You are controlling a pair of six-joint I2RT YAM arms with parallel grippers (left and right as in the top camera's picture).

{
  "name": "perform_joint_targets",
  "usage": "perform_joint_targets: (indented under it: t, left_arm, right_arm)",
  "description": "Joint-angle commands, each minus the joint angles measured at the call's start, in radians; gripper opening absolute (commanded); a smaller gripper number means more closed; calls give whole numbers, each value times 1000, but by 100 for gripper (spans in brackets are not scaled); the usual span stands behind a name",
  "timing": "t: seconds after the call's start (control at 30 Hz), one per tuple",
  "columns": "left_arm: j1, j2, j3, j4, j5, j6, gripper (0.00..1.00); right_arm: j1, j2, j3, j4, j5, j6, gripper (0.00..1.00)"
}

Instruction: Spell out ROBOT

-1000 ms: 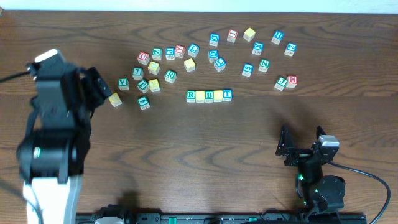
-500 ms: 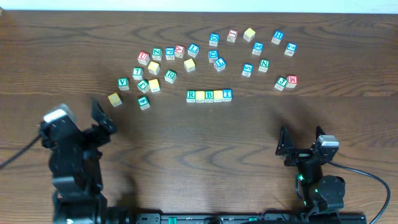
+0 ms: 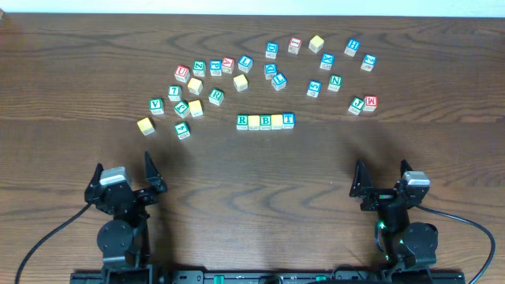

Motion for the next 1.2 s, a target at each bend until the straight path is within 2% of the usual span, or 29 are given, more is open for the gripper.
perform_joint_targets:
  t: [0.0, 0.13, 0.4, 1.17]
  left_arm:
    - [5, -36, -37, 13, 13, 36, 98]
    - [4, -56, -70, 5, 13, 67, 98]
    - [4, -82, -70, -104, 13, 101, 98]
    - [4, -79, -69, -101, 17, 98, 98]
  right_arm:
    - [-6, -10, -2, -4, -1, 4, 99]
    - [-6, -10, -2, -4, -1, 4, 99]
    - [-6, -10, -2, -4, -1, 4, 99]
    - [-6, -10, -2, -4, -1, 4, 99]
